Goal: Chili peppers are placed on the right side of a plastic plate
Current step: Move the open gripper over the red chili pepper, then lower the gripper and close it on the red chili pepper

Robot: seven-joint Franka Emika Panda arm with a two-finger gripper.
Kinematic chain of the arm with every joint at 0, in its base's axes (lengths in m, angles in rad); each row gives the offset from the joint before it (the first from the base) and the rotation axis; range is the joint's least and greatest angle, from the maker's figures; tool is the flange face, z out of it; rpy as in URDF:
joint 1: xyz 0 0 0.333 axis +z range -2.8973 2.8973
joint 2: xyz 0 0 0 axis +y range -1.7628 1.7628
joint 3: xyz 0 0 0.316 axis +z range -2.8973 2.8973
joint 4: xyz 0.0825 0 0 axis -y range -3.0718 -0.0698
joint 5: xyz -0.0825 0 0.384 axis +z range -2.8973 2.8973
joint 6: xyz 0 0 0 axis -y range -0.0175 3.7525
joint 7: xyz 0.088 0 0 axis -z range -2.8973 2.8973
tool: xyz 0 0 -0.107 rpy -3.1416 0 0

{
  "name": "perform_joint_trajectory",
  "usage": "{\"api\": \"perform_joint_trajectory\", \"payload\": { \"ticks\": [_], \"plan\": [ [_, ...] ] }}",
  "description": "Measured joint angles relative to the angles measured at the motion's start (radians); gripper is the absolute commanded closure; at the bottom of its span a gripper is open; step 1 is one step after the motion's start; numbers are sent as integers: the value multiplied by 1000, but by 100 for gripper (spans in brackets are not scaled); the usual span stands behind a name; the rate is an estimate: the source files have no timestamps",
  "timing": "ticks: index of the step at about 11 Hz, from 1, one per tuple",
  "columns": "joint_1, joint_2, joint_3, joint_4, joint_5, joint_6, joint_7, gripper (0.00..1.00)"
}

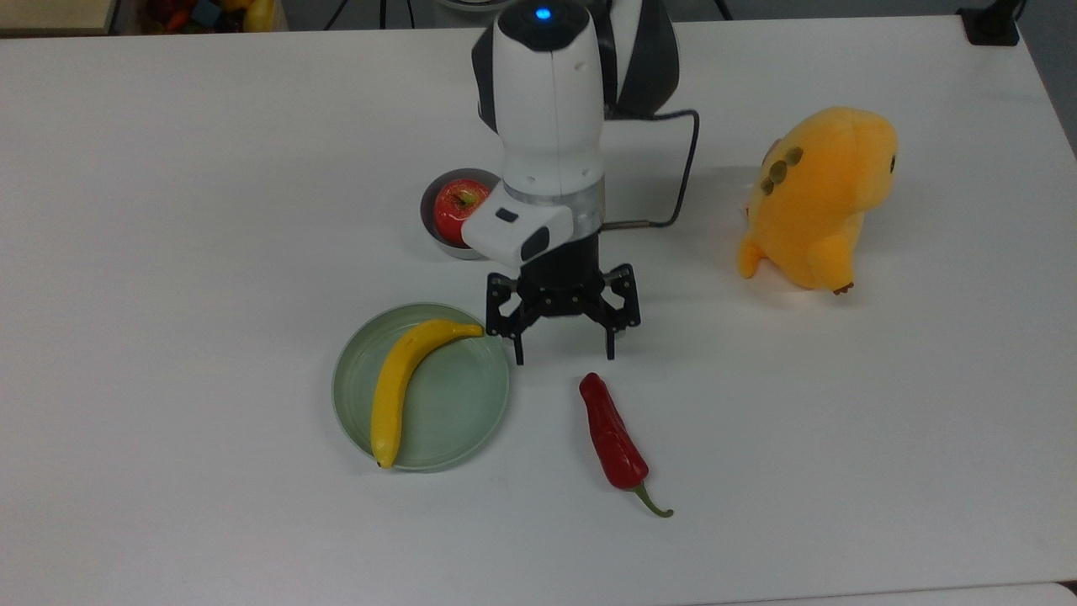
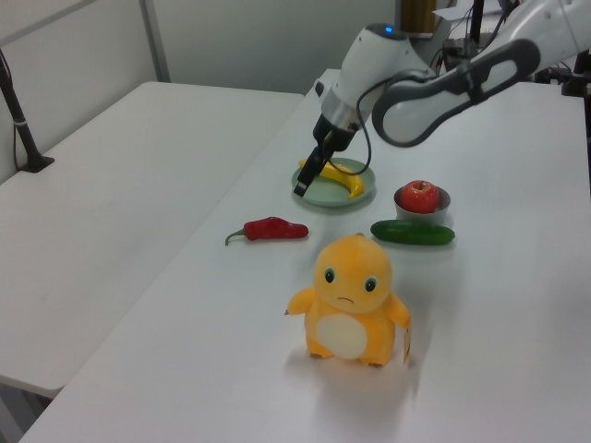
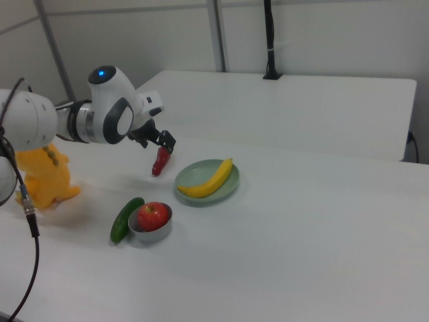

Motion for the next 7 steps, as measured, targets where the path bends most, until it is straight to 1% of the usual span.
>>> {"api": "perform_joint_trajectory", "payload": {
  "ticks": [2,4,7],
  "plan": [
    [11,65,0,39,-41,54,72,0],
    [16,112,0,57,-80,128,140,0],
    [28,150,1,64,-151,184,221,0]
  ]
}}
